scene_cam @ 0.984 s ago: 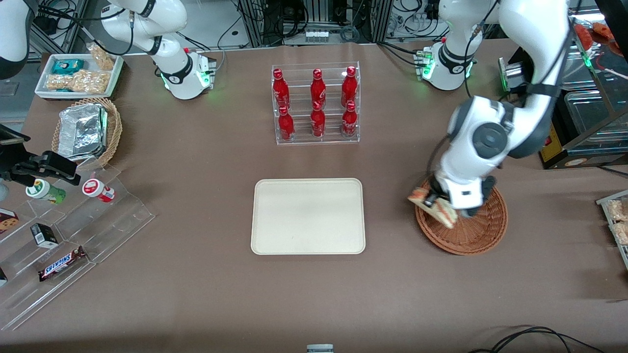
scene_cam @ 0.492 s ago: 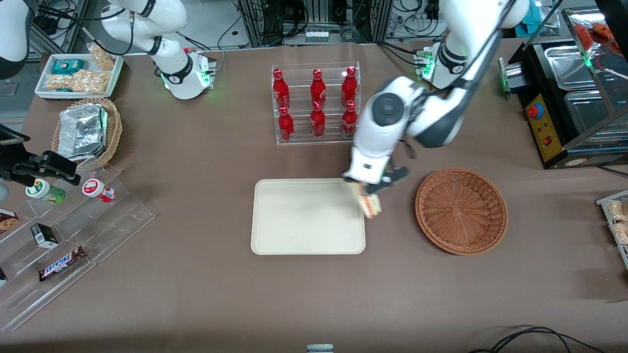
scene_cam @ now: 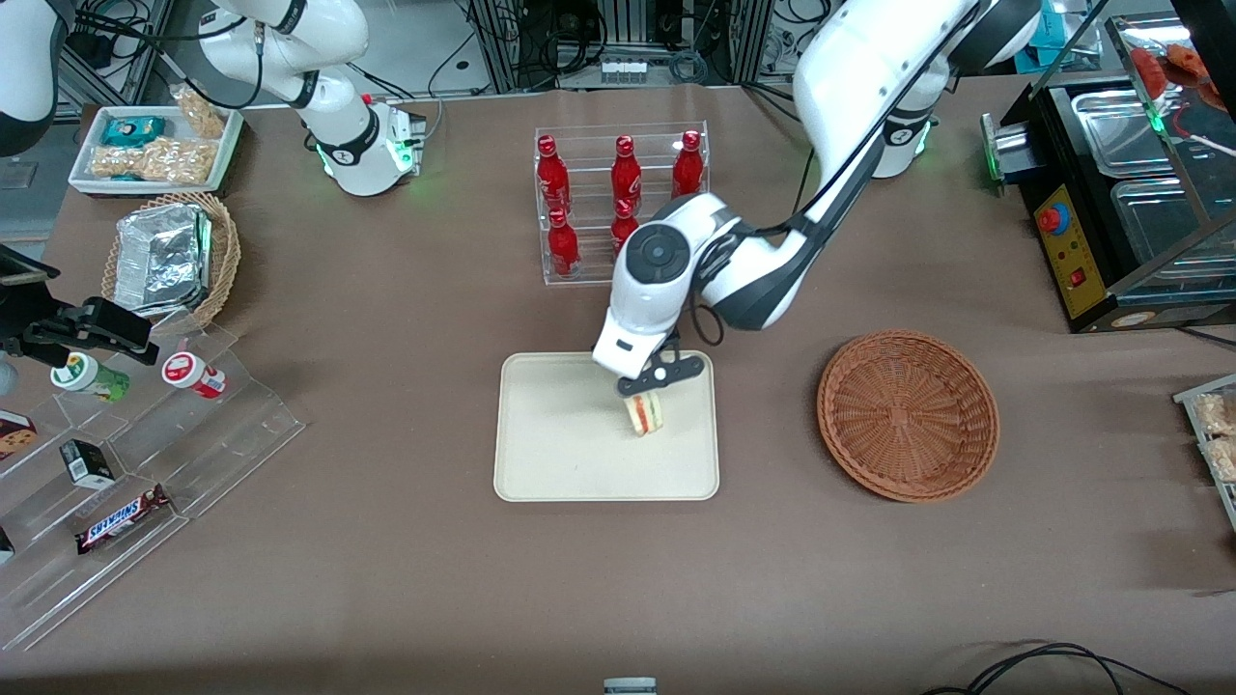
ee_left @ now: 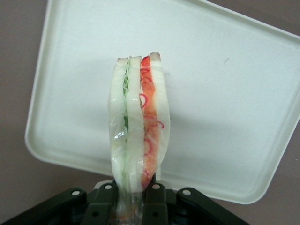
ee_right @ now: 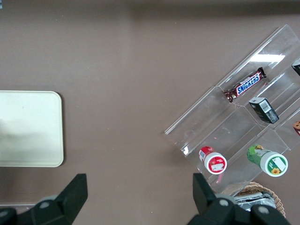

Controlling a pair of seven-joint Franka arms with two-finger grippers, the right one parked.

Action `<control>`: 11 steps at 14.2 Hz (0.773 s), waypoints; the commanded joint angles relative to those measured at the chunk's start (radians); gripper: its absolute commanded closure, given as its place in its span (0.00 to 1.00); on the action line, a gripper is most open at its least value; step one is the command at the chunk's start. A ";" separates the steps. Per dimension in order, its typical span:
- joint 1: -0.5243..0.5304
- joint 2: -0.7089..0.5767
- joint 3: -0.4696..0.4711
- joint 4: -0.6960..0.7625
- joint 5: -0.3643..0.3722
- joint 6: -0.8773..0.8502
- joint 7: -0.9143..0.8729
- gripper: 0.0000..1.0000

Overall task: Place sandwich from basket to tray
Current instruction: 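Carry the sandwich with the left gripper over the cream tray, then lower the sandwich onto the tray and open the left gripper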

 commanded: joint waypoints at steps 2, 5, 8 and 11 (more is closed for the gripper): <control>-0.012 0.068 0.009 0.053 0.026 0.077 0.140 0.71; -0.009 0.069 0.009 0.055 0.015 0.075 0.315 0.52; -0.009 0.074 0.009 0.055 0.014 0.081 0.314 0.38; -0.013 0.056 0.012 0.058 -0.025 0.072 0.201 0.00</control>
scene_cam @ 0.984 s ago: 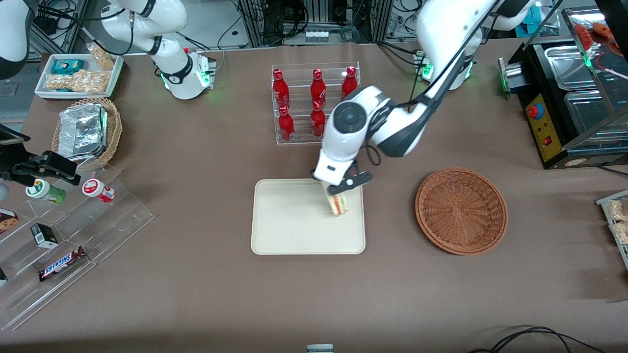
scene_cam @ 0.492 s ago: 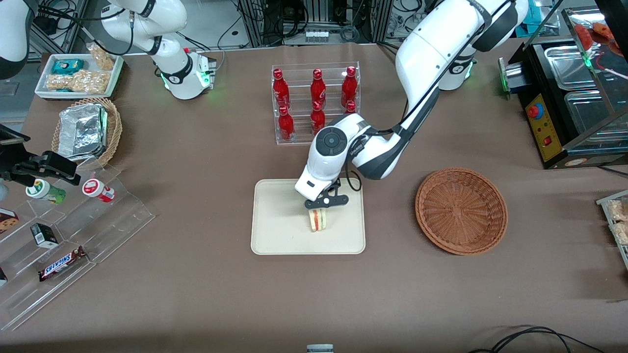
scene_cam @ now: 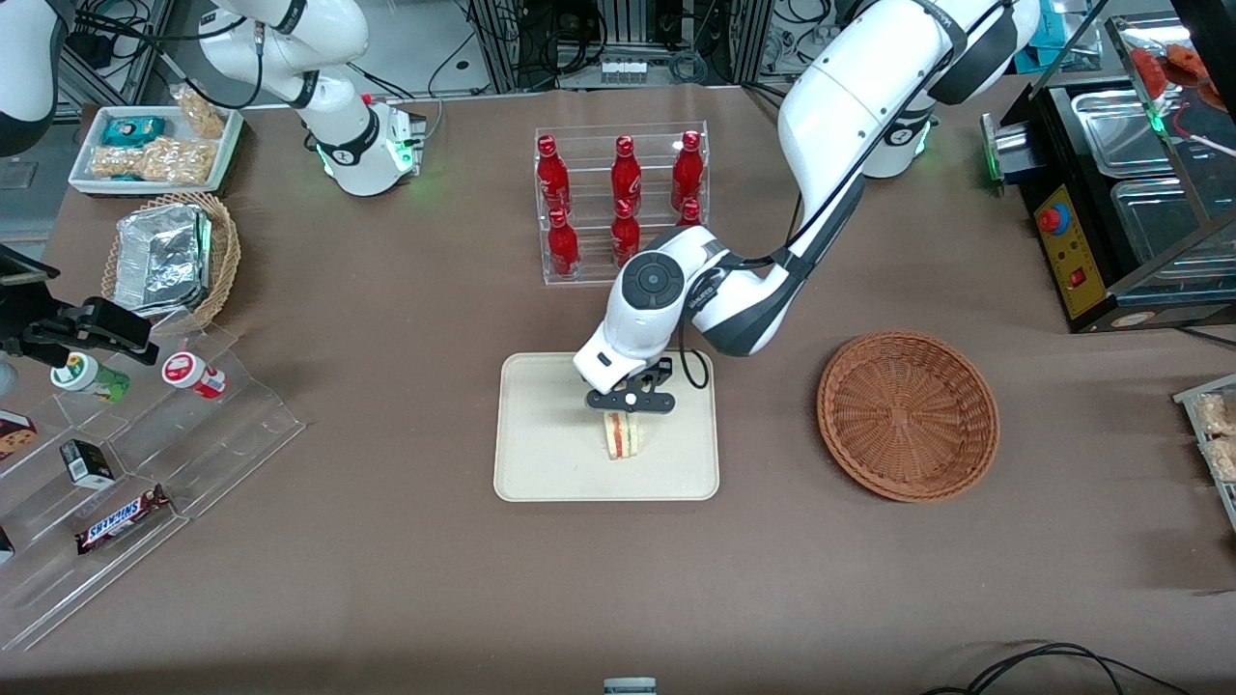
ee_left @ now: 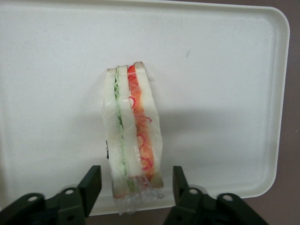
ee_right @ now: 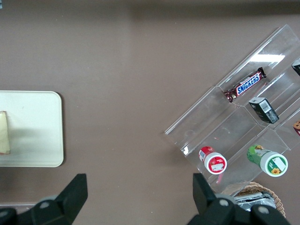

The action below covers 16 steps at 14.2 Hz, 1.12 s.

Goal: Place sandwich from basket to tray

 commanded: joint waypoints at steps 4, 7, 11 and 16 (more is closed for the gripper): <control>0.065 -0.191 0.010 0.018 -0.029 -0.273 -0.075 0.00; 0.154 -0.321 0.012 0.015 -0.110 -0.496 0.018 0.00; 0.364 -0.458 0.013 0.018 -0.215 -0.819 0.299 0.00; 0.666 -0.559 0.015 0.025 -0.262 -1.088 0.564 0.00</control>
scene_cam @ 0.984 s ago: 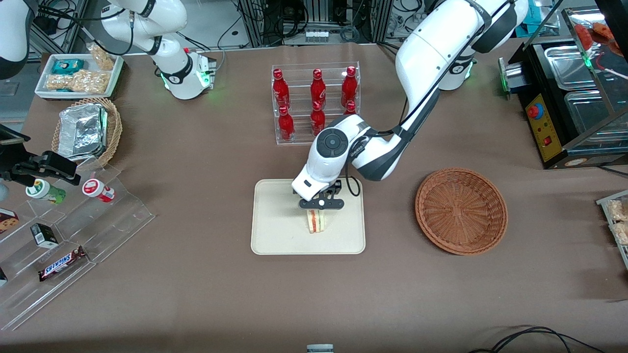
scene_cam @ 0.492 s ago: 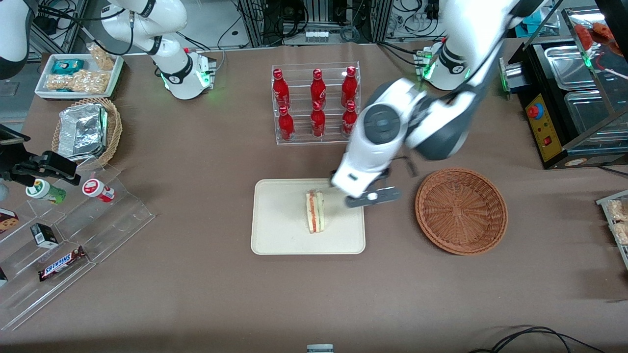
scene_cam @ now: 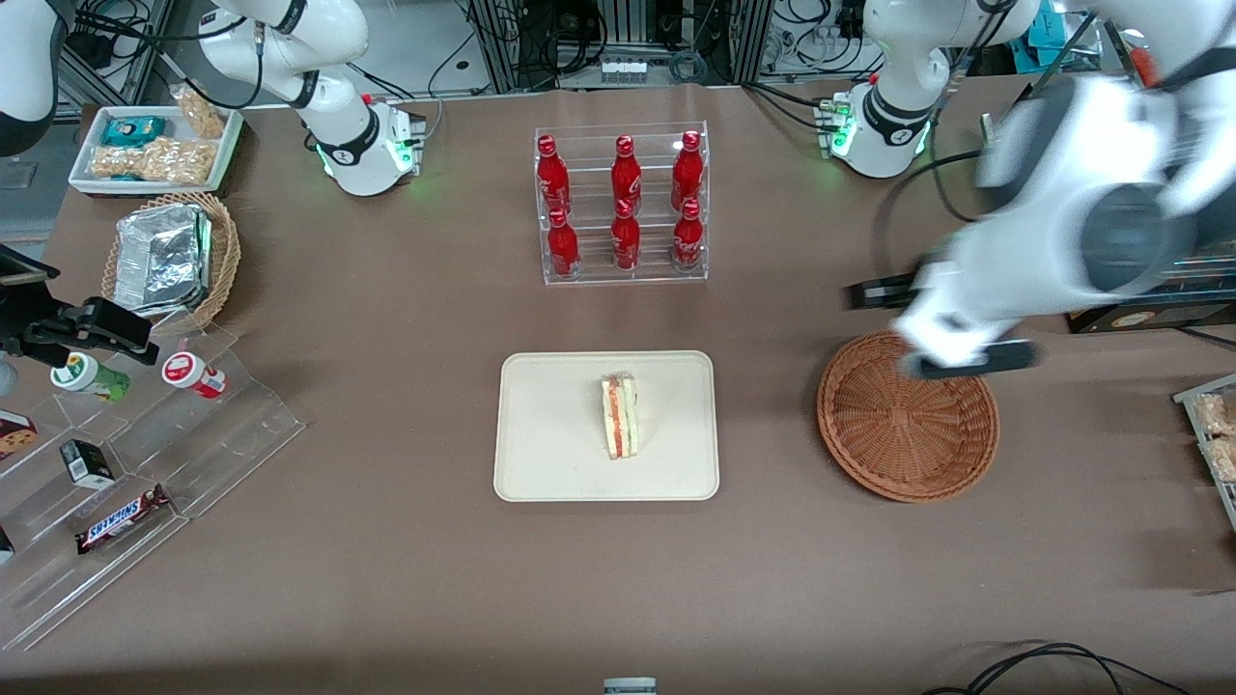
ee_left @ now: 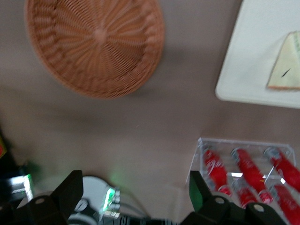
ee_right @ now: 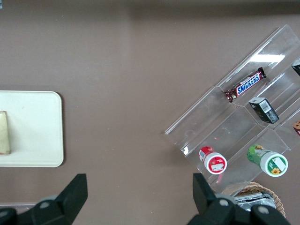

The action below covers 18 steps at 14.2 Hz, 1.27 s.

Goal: Place sandwich from basket to tray

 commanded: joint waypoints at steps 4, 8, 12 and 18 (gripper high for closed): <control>0.213 -0.112 -0.006 -0.031 0.001 -0.087 0.174 0.00; 0.218 -0.119 0.018 0.042 0.041 -0.072 0.173 0.00; 0.053 -0.234 0.195 -0.064 0.048 0.045 0.179 0.00; 0.025 -0.352 0.201 -0.211 0.045 -0.003 0.185 0.00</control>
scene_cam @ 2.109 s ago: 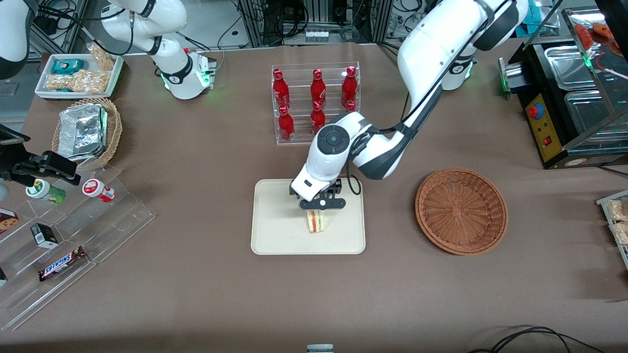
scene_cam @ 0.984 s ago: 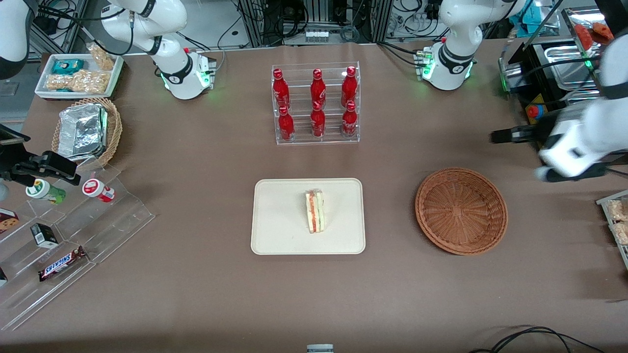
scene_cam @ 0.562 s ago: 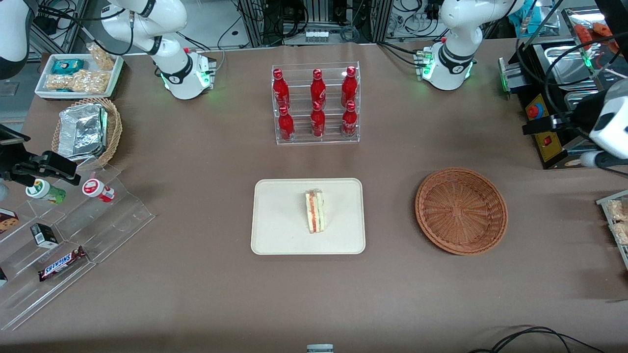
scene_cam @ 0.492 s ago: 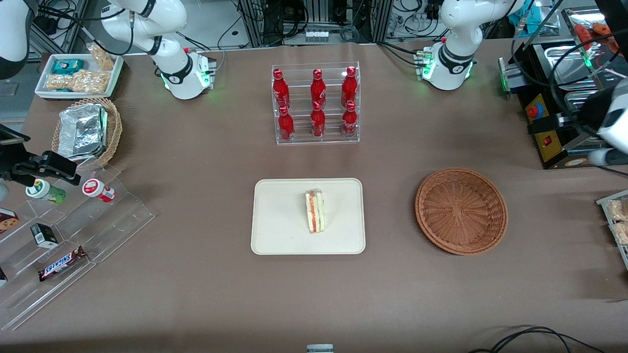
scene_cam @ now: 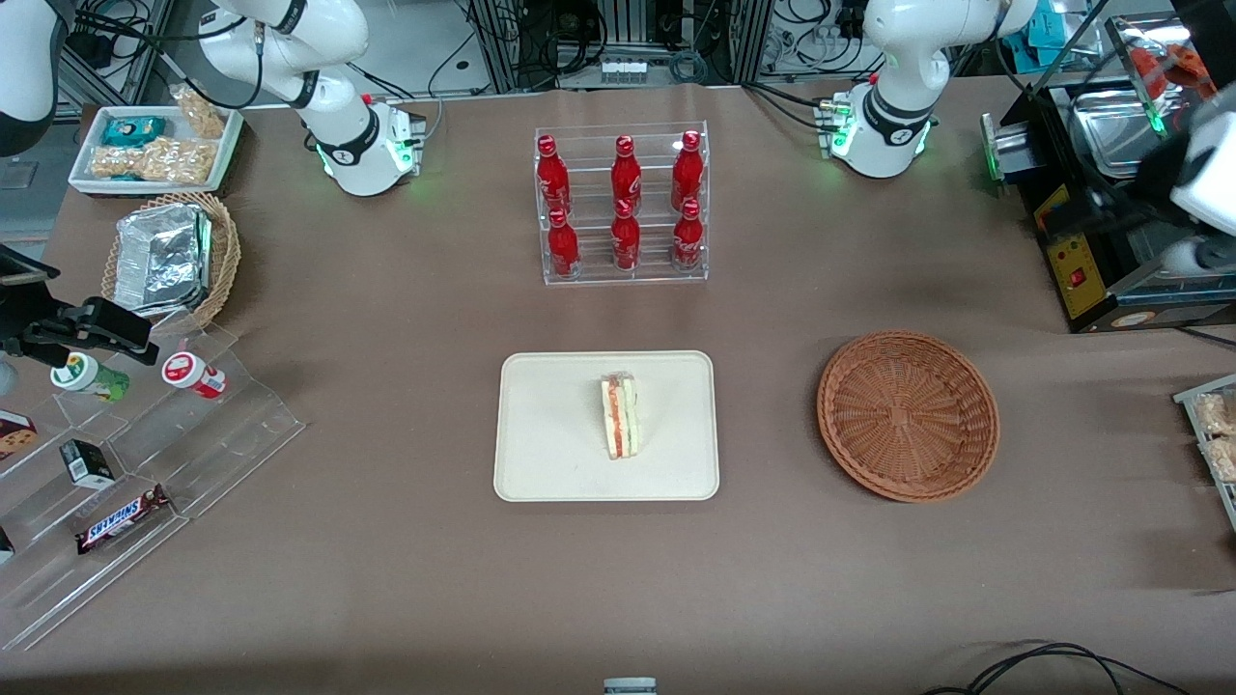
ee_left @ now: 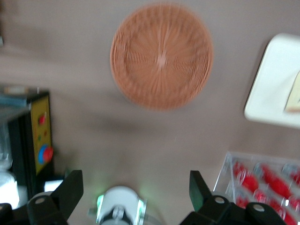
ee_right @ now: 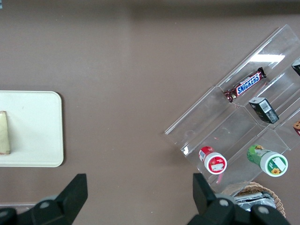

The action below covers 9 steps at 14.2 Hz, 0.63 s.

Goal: Place sandwich from basket to tray

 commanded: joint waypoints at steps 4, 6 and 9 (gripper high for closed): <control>-0.011 -0.025 -0.035 -0.013 0.081 0.007 0.012 0.00; -0.008 -0.020 -0.041 -0.010 0.083 0.020 0.006 0.00; -0.008 -0.019 -0.039 -0.004 0.069 0.037 0.003 0.00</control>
